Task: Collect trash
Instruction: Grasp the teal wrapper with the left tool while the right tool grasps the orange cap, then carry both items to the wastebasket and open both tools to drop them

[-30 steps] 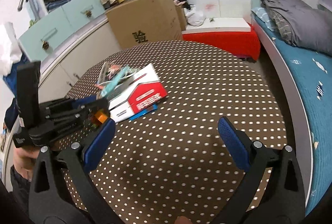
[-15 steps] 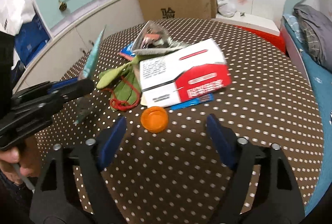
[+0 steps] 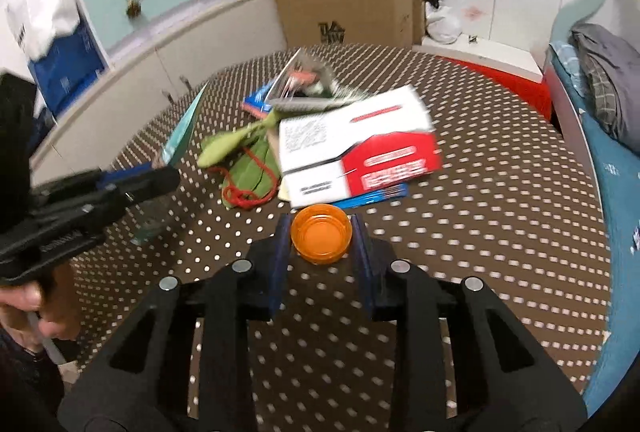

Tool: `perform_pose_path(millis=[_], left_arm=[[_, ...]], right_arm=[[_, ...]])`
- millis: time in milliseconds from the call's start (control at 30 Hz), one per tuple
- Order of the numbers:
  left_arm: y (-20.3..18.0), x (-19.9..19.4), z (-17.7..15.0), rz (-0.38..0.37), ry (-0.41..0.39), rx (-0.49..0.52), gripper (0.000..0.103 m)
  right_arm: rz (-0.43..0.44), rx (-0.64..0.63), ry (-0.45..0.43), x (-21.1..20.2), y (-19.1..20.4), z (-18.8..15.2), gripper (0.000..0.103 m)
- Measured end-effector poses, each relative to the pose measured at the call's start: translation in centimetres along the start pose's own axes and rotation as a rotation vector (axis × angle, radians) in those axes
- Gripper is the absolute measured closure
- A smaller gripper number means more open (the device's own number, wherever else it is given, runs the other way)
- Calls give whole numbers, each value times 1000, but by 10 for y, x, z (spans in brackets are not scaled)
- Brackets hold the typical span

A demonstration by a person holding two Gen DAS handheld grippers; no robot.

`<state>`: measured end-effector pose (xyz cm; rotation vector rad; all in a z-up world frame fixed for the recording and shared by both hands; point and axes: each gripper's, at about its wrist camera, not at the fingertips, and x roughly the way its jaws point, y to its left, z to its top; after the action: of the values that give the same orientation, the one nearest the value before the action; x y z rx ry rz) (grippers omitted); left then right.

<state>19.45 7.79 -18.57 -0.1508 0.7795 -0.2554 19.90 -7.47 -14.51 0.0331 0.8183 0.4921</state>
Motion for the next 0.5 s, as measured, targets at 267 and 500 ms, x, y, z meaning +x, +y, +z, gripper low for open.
perform_pose_path(millis=[267,500], left_arm=[[-52,-8,15,-61,-30,48,82],[-109,-11,32,-128,-55,99,82]], right_arm=[[-12,100,-135,-69,-51,9,73],[-60,165,-239,-129,-101,1,73]])
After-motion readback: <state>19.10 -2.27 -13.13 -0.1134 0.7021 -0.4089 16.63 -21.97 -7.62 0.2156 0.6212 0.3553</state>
